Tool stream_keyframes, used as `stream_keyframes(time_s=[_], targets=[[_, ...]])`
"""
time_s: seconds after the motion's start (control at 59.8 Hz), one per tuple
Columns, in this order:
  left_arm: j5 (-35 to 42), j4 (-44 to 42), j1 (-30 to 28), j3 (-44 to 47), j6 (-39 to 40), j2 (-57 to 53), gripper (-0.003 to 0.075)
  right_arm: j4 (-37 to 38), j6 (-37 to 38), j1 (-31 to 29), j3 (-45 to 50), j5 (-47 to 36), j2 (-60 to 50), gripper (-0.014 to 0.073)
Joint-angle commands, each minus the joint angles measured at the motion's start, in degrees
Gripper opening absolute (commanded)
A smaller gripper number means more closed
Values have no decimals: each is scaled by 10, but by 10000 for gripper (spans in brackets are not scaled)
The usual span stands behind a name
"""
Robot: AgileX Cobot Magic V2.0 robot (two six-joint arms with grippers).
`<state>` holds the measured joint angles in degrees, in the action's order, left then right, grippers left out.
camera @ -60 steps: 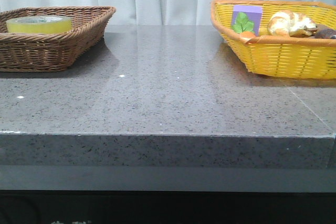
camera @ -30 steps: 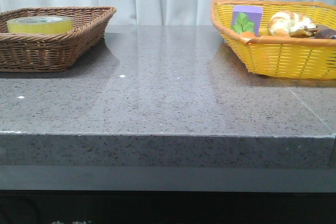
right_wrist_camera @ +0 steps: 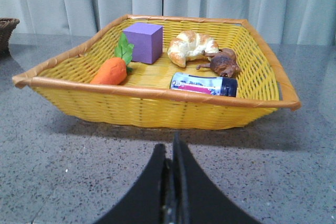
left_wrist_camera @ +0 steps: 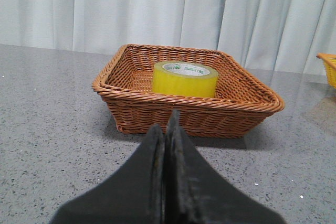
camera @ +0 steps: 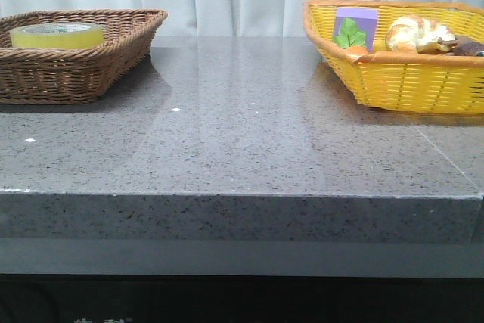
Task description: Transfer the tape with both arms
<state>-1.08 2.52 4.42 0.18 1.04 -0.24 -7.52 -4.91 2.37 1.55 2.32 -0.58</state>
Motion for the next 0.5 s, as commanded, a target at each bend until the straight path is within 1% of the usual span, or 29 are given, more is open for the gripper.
stream_keyframes(time_s=[0.0, 0.1, 0.167, 0.284, 0.485], targets=[[46, -1, 4, 5, 4, -11, -20, 6, 24, -1, -3, -62, -14, -69], [46, -1, 4, 5, 4, -11, -20, 20, 49, -1, -3, -72, -14, -69], [46, -1, 4, 5, 4, -11, -20, 37, 49, -2, -3, -72, -14, -69], [46, -1, 4, 5, 4, -11, -20, 42, 46, -5, -3, -72, -14, -69], [46, -1, 4, 5, 4, -11, -20, 36, 46, -49, -3, -72, -14, -69]])
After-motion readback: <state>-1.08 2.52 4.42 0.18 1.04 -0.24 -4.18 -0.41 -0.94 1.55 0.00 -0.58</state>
